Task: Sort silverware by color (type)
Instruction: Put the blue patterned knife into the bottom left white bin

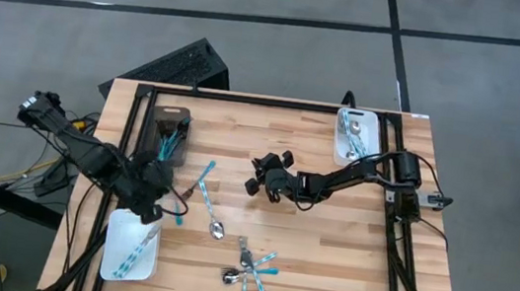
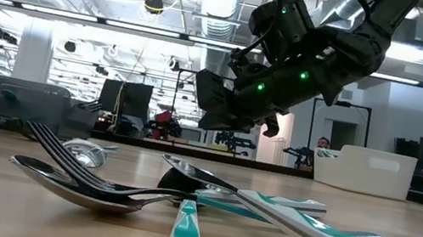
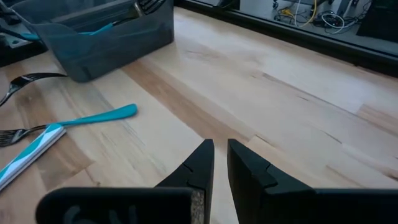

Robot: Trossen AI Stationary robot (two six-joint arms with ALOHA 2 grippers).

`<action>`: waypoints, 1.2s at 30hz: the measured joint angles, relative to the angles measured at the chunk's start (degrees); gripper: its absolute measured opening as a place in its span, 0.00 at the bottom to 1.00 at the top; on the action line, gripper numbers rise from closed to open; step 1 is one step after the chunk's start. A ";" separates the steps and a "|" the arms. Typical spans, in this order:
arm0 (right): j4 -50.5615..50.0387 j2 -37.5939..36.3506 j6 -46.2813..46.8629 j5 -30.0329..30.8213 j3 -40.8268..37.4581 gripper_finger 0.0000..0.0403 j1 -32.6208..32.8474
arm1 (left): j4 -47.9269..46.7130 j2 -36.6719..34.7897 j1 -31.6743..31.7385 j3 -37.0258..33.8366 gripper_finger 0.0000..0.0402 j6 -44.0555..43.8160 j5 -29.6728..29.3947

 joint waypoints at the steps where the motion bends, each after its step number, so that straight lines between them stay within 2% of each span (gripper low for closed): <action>1: 0.00 0.00 0.00 -0.01 0.01 0.18 -0.14 | -1.44 0.00 -0.50 0.43 0.00 -2.01 1.73; 7: 0.07 0.00 0.02 -0.04 0.01 0.18 -0.63 | -3.03 0.04 -4.33 0.81 0.00 -10.87 9.32; 11: 0.15 0.00 0.04 -0.07 0.01 0.18 -0.41 | -3.08 0.04 -7.90 0.81 0.00 -16.68 9.29; 19: 0.17 0.00 0.02 -1.23 0.01 0.18 0.02 | -9.66 0.02 -10.43 0.81 0.00 -22.43 2.88; 23: 0.15 0.00 0.04 -1.75 0.00 0.18 -0.11 | -10.05 0.04 -10.43 1.35 0.00 -23.39 3.61; 28: 0.17 0.00 0.04 -1.85 0.01 0.18 -0.59 | -6.23 0.04 -10.81 4.87 0.00 -23.38 5.72; 32: 0.20 0.01 0.07 -1.86 0.01 0.18 -0.61 | -2.61 0.12 -13.12 7.82 0.00 -23.03 8.76; 36: 0.17 0.02 0.17 -1.86 0.01 0.18 -0.47 | -1.54 0.17 -16.20 7.72 0.00 -25.68 8.70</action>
